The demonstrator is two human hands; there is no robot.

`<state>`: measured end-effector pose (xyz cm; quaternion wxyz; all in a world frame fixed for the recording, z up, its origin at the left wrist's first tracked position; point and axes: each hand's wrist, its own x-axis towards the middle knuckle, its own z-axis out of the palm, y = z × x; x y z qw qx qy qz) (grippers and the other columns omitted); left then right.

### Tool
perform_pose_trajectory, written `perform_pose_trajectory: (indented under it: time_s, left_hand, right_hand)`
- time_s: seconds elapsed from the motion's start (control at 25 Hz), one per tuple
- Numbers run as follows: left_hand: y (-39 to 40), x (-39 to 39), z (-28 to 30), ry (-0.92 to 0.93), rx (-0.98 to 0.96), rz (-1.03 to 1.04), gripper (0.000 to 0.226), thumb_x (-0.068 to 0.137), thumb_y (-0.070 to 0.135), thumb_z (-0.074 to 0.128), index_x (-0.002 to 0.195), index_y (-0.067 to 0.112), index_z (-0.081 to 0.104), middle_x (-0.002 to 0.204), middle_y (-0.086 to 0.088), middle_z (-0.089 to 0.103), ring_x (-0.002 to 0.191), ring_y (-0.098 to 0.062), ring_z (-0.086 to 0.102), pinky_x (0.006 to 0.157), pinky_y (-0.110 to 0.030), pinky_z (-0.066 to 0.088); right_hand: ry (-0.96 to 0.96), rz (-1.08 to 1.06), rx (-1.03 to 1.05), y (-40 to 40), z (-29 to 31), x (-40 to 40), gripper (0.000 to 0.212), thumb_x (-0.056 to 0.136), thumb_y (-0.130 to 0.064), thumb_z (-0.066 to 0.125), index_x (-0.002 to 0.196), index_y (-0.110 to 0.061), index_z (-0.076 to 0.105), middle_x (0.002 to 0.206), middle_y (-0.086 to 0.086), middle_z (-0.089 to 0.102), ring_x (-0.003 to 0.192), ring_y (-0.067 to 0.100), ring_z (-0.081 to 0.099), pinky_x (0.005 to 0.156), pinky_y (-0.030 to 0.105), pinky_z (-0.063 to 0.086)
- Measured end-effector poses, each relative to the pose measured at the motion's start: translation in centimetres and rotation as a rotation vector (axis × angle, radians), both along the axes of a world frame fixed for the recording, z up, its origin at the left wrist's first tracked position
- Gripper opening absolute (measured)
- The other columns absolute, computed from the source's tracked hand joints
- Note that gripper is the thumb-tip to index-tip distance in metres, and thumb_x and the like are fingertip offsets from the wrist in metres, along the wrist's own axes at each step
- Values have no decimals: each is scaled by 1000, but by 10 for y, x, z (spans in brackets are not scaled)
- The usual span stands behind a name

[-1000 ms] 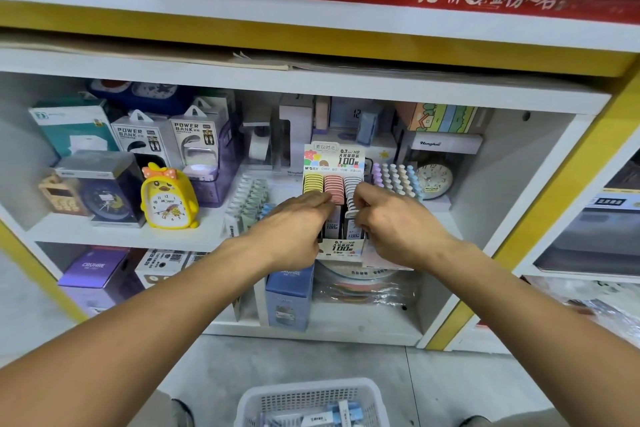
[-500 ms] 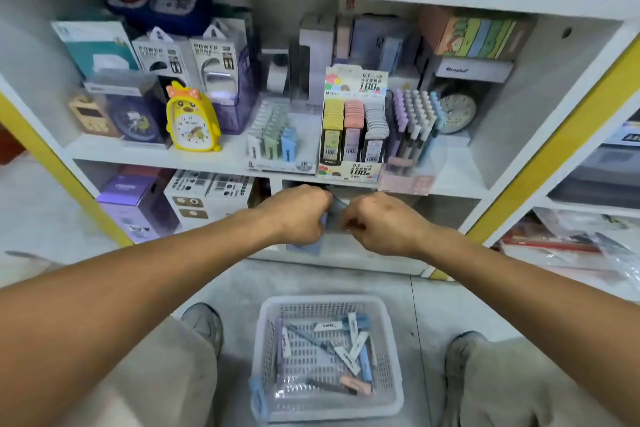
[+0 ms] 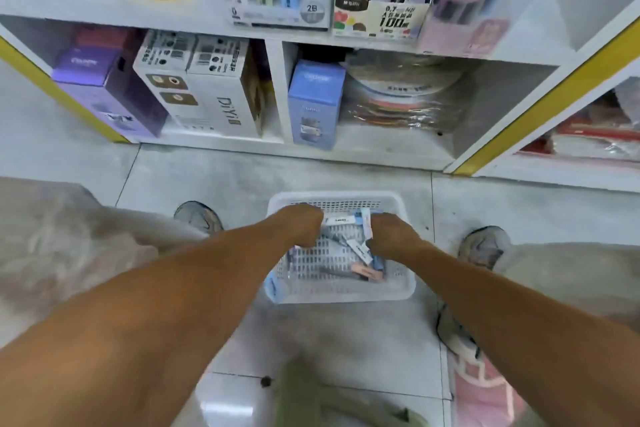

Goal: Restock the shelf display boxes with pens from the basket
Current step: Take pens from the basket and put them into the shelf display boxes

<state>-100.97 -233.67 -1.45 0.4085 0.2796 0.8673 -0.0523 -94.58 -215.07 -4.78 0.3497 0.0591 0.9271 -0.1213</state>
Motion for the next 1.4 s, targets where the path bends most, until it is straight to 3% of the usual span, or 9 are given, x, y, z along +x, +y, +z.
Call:
perform_pose_trajectory:
  time_s: [0.12, 0.28, 0.4, 0.64, 0.84, 0.96, 1.08, 1.28, 1.4]
  left_hand:
    - [-7, 11, -51, -33, -10, 162, 13, 93, 5, 51, 97, 1, 62, 105, -9, 58, 95, -23, 61, 84, -31, 49]
    - [2, 29, -88, 27, -19, 447, 50, 89, 11, 60, 133, -2, 40, 130, -22, 45, 120, -34, 50, 93, -36, 48]
    - [9, 36, -101, 70, 45, 686, 65, 84, 2, 61, 141, 0, 28, 133, -30, 40, 122, -41, 45, 96, -46, 48]
    - [5, 45, -121, 117, 175, 744, 65, 88, -6, 50, 146, 5, 22, 132, -25, 45, 119, -41, 45, 94, -48, 47]
    - [3, 55, -121, 156, 364, 814, 78, 80, -11, 56, 146, 13, 22, 125, -16, 49, 102, -32, 52, 89, -47, 51]
    - [5, 64, -124, 172, 293, 820, 55, 81, -8, 60, 129, 7, 38, 121, -15, 50, 102, -28, 50, 88, -40, 51]
    - [5, 68, -128, 141, 218, 761, 39, 87, -1, 59, 122, 5, 45, 114, -13, 53, 100, -25, 52, 86, -40, 53]
    - [3, 64, -138, 95, 202, 652, 37, 89, 1, 56, 125, 0, 46, 117, -17, 50, 104, -28, 50, 88, -38, 53]
    - [12, 60, -135, 64, 249, 839, 33, 94, -1, 47, 126, -4, 40, 119, -23, 51, 99, -32, 59, 78, -33, 53]
  right_hand:
    - [40, -108, 18, -2, -36, 6, 59, 94, -25, 62, 140, 2, 37, 138, 23, 46, 126, 35, 50, 99, 38, 44]
    - [19, -117, 59, -14, -72, 9, 86, 95, -30, 62, 156, -3, 9, 163, 21, 9, 147, 35, 22, 112, 44, 37]
    - [140, -110, 134, -21, -89, 11, 92, 93, -33, 64, 156, -5, 4, 162, 20, 10, 147, 35, 21, 112, 46, 37]
    - [198, -113, 136, -35, -101, 14, 93, 87, -47, 70, 152, -6, 18, 145, 19, 39, 131, 35, 38, 109, 44, 39]
    - [225, -288, -51, -34, -96, 13, 86, 80, -15, 80, 146, -12, 25, 138, 13, 34, 123, 30, 40, 108, 43, 43]
    - [305, -463, -191, -32, -95, 19, 75, 81, 8, 69, 143, -12, 31, 134, 9, 36, 118, 25, 47, 102, 38, 50]
    - [300, -565, -274, -29, -97, 25, 56, 87, 3, 67, 136, -9, 43, 128, 3, 41, 115, 19, 54, 89, 20, 54]
    - [288, -235, -73, -23, -98, 29, 36, 91, -16, 68, 124, -8, 56, 127, 8, 52, 123, 26, 49, 90, 40, 55]
    - [232, -189, -50, -27, -97, 25, 43, 91, -25, 69, 129, -11, 54, 128, 7, 53, 126, 29, 46, 95, 43, 53]
